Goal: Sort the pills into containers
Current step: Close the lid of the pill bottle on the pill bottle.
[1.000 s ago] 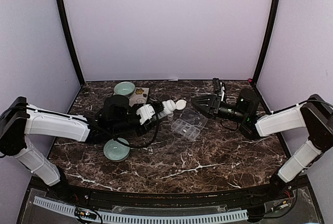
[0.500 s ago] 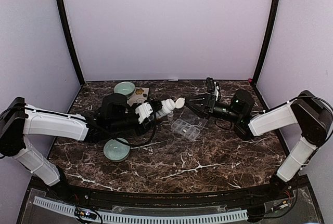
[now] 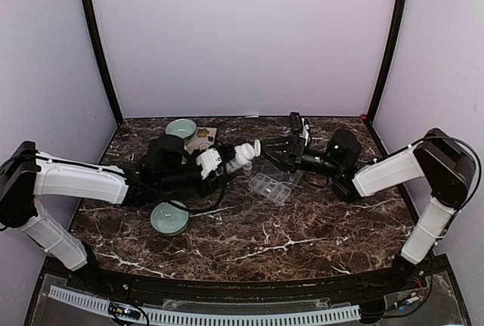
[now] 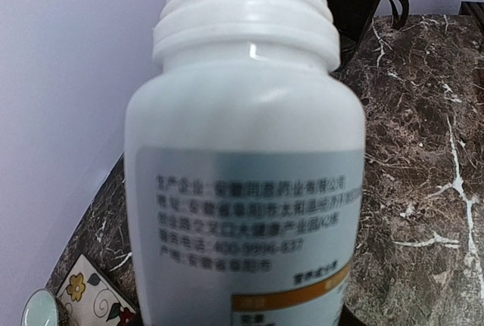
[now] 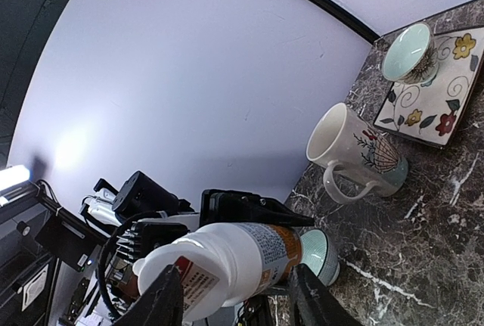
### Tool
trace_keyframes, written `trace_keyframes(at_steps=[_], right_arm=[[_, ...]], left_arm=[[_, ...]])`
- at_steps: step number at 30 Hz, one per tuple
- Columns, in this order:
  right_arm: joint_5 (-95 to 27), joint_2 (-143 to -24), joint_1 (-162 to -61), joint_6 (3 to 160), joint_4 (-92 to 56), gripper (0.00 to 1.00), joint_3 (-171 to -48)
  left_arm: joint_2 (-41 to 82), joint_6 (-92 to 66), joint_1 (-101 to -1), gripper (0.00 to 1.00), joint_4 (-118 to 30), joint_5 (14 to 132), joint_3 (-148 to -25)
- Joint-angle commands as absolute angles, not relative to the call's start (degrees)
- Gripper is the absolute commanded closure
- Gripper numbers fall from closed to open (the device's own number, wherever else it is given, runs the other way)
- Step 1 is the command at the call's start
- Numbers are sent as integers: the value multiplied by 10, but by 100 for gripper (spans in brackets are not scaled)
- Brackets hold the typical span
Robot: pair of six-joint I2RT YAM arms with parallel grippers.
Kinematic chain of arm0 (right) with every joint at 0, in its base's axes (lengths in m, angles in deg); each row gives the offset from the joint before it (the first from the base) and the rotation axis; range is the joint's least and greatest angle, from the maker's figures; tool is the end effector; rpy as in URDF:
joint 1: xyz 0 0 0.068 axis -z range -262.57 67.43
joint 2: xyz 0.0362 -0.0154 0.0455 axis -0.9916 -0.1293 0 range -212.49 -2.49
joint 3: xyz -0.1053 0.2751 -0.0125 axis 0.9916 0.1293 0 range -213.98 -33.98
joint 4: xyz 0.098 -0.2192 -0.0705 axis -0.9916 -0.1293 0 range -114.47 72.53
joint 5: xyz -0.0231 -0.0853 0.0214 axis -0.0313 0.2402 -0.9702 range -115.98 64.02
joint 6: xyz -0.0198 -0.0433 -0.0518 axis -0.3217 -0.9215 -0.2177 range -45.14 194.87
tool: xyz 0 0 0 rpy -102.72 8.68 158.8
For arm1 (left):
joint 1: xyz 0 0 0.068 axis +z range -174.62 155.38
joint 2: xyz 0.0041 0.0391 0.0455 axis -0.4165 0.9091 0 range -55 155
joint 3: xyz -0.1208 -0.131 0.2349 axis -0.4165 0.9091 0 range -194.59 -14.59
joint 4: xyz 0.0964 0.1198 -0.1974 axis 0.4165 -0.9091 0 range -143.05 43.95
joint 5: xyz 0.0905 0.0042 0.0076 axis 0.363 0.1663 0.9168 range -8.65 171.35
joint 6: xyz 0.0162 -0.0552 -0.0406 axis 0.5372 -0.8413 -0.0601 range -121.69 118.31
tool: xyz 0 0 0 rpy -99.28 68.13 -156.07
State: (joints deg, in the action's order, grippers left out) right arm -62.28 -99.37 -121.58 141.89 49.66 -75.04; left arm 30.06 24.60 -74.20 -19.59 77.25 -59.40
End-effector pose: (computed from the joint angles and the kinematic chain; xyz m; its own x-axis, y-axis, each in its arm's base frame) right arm 0.2528 0.2485 0.2628 -0.8229 0.2884 -0.4896 -0.5143 -0.0119 0.8575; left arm 0.2170 -0.2613 0.2631 0.2177 0.4256 -0.8783 0.7897 0.4520 0.4148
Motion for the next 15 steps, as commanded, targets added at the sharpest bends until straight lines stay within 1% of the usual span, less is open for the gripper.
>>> trace_keyframes(at_steps=[1,15], right_arm=[[-631,-1003,-1227,1425,520,51,-775],[-633,-1021,-1251,1417,499,51,-800]], left_arm=[[291,238,-737,100,-192,762,-612],[304,237,-736,100,-210,752,-633]])
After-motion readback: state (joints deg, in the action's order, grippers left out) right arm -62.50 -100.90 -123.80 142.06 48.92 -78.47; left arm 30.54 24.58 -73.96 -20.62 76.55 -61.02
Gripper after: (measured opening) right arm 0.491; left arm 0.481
